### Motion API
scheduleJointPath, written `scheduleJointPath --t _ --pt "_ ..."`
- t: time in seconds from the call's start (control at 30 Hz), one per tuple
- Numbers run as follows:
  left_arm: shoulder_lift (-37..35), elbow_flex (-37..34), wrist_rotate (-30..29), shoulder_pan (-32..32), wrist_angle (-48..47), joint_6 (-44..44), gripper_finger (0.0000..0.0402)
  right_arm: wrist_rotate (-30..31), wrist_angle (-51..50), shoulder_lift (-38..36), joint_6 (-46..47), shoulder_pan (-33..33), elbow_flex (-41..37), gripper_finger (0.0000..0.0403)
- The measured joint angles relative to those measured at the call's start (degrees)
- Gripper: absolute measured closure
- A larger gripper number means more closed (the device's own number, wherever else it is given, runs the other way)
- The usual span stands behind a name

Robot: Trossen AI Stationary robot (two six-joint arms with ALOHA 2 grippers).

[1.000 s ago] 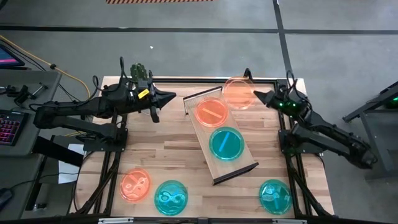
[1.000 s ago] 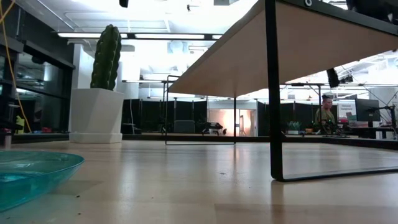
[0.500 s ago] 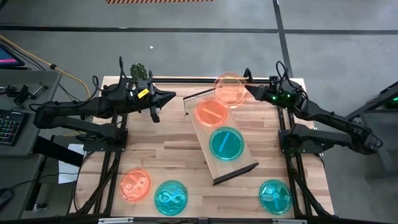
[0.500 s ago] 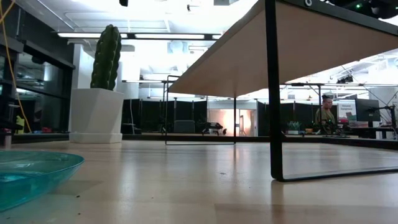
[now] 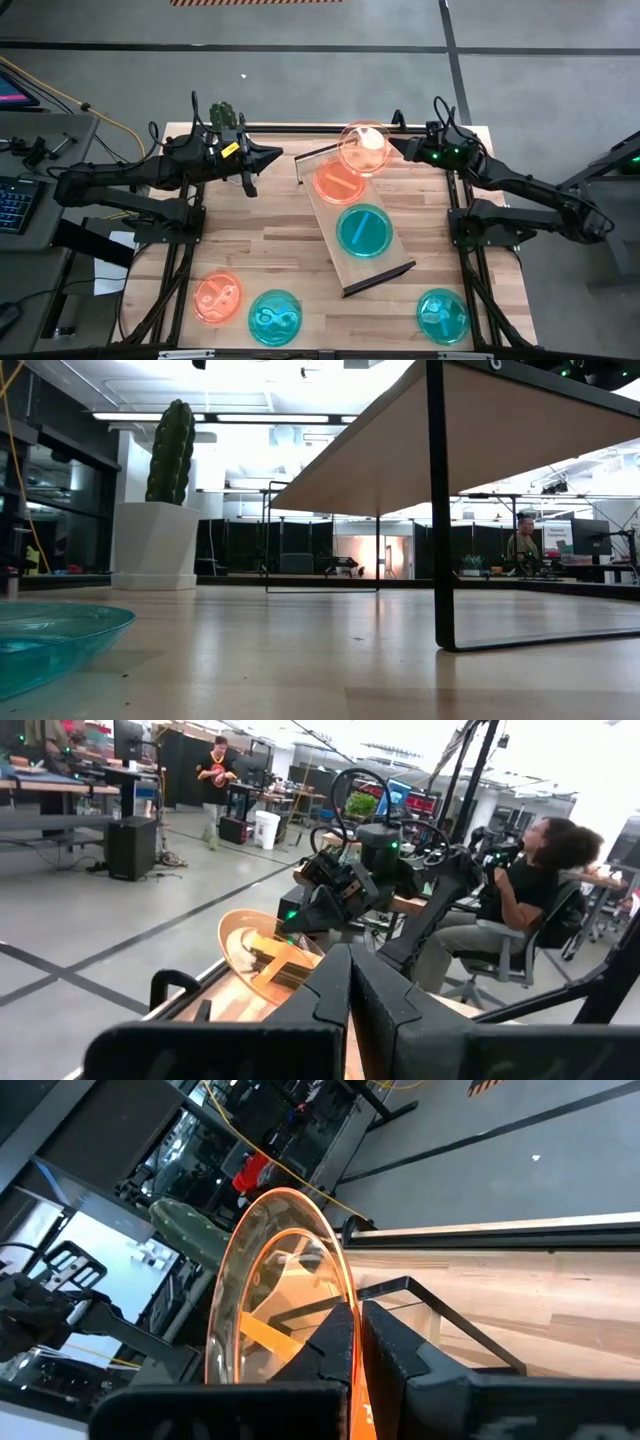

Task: Place and stack plates onto a shelf
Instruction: Stack the top orange plate on top of the orange plate on the shelf

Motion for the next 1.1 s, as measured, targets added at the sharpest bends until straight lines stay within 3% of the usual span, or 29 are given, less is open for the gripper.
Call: scheduleJointPath --t 1.1 --pt "0.10 -0.02 -1.68 0.00 -0.01 0.63 0.0401 -1.33 0.14 0.37 1.03 0.00 0.00 0.0403"
